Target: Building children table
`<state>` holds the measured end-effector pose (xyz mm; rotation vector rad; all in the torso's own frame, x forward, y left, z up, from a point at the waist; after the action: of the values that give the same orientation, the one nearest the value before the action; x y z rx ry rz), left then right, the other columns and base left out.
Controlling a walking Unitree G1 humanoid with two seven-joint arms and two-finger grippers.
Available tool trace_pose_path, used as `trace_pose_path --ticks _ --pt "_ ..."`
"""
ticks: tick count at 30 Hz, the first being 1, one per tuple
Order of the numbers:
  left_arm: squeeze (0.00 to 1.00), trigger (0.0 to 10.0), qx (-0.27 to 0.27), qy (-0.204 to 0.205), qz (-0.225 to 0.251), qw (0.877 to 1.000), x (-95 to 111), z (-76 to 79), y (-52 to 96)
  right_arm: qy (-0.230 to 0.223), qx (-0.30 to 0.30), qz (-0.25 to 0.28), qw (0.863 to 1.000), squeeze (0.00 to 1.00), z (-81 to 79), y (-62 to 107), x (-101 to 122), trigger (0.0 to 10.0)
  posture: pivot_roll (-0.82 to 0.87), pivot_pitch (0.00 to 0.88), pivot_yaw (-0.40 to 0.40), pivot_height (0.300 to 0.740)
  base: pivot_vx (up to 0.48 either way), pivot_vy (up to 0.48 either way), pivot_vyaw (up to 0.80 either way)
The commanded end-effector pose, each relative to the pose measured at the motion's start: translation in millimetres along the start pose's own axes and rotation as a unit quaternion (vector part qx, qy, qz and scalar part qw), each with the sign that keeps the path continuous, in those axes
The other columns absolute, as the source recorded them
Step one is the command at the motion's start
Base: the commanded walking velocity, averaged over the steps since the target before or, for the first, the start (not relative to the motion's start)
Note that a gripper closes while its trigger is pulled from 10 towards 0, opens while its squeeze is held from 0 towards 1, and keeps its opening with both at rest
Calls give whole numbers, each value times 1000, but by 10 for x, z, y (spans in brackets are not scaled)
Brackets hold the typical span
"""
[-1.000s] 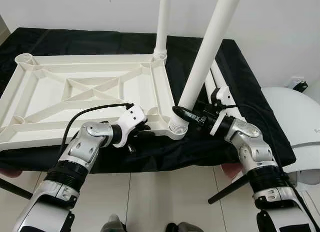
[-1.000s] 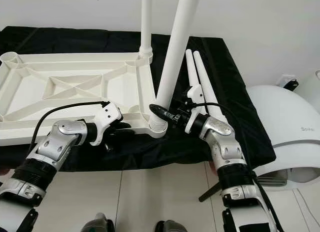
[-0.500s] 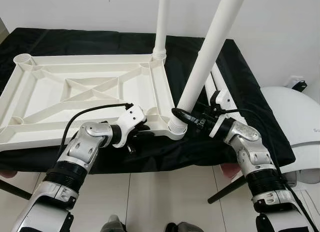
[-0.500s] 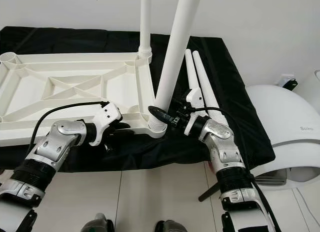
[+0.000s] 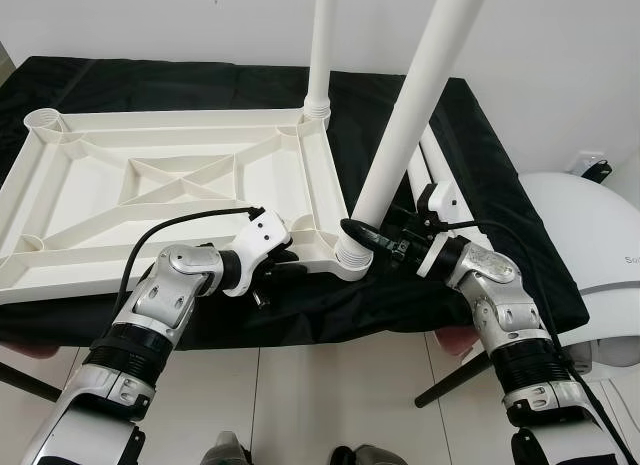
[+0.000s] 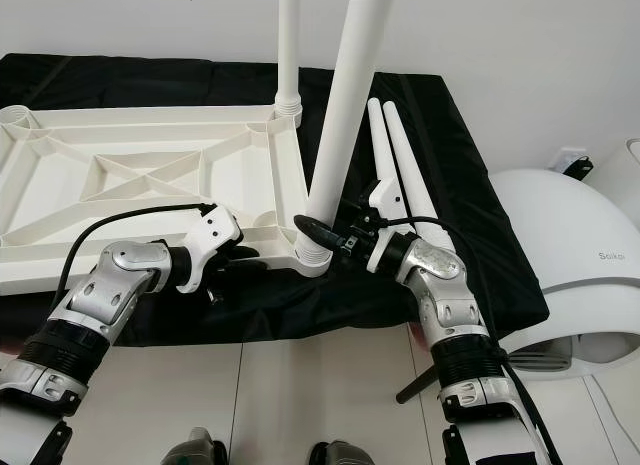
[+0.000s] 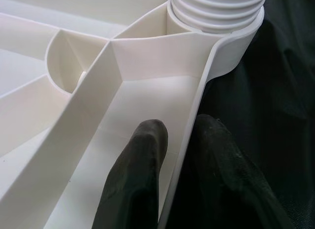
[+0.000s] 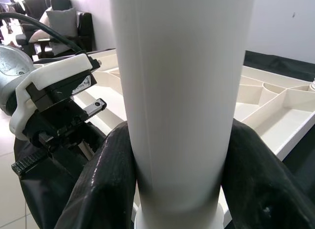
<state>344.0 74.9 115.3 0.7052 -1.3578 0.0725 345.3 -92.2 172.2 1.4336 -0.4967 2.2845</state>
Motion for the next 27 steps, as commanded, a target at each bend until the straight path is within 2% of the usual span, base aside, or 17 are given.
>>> trace_pose_path --ticks 1,7,19,27 --pt "0 10000 -14 -5 8 1000 47 73 -26 -31 40 -29 998 0 -210 -37 -187 10000 29 59 -42 740 0 0 0" --pt "0 10000 -14 -7 10 1000 61 77 -28 -43 50 -39 997 0 -191 -67 -215 10000 32 52 -43 740 0 0 0" --pt "0 10000 -14 -7 11 1000 69 79 -24 -37 52 -44 997 0 -151 -95 -237 10000 35 49 -45 740 0 0 0" --pt "0 10000 -12 -9 12 1000 77 72 -8 -52 34 -57 996 0 -168 -53 -356 10000 37 57 -42 740 0 0 0"
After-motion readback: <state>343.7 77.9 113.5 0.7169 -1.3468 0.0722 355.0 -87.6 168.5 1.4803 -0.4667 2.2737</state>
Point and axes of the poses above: a point about 5 cm out from each wrist's last joint towards the gripper, its own y axis pointing back from the gripper into the wrist, its own x axis along the axis of the wrist's last joint, z = x × y, the point moved 5 cm from there along -y, pointing out of the wrist towards the gripper, and after that the axes turned 15 degrees about y, right-handed, at the moved point
